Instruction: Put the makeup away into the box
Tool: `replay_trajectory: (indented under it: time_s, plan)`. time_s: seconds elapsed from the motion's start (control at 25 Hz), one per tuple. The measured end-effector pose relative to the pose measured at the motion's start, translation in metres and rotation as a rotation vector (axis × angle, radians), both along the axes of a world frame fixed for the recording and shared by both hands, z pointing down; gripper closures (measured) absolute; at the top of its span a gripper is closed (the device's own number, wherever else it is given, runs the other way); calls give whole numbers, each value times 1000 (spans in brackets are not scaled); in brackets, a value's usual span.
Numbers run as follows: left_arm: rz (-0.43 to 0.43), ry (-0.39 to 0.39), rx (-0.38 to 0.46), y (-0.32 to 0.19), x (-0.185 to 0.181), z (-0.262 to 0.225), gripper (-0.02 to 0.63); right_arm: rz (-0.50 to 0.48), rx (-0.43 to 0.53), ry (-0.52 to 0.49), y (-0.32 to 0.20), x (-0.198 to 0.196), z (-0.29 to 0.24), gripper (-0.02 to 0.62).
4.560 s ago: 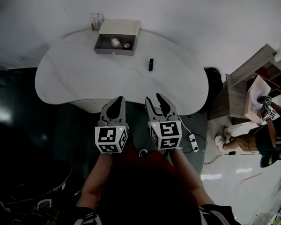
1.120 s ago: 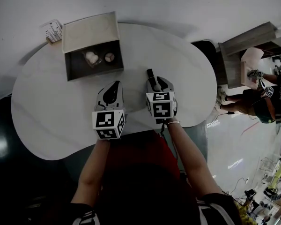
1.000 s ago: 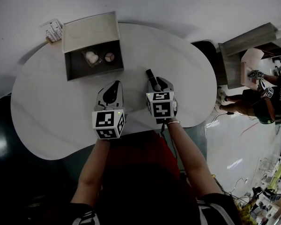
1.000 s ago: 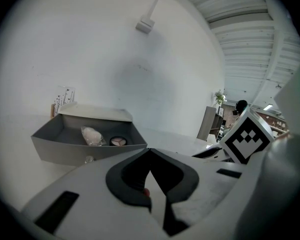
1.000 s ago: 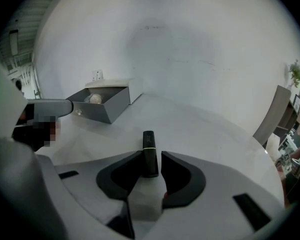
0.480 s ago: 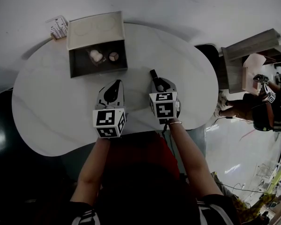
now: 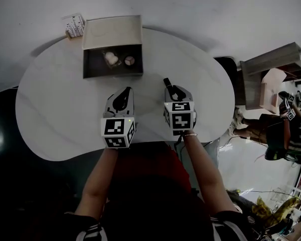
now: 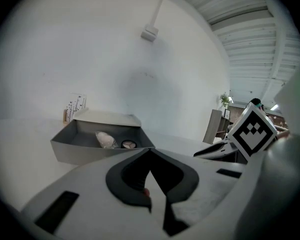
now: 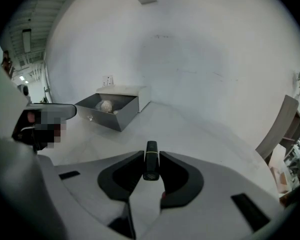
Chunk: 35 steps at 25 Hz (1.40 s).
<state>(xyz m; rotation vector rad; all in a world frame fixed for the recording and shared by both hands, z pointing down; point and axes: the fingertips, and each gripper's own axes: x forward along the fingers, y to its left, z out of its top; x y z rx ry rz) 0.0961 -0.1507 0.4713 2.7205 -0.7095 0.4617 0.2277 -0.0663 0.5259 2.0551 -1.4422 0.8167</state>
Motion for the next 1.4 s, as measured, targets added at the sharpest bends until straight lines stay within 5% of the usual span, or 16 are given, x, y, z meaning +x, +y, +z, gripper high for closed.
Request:
replay_trajectory:
  time_s: [0.36,0.76,1.4]
  plan:
    - [-14,9,10,3,-8,-4,584,-3,37,5,5,-4,-10,491]
    - [-29,15,26,9,-17,-8,584,-8,187,4,-4,-12,-53,491]
    - [-199,19,56,-9,-79,-24,584,-210,334,-11,-68,-76,-100,491]
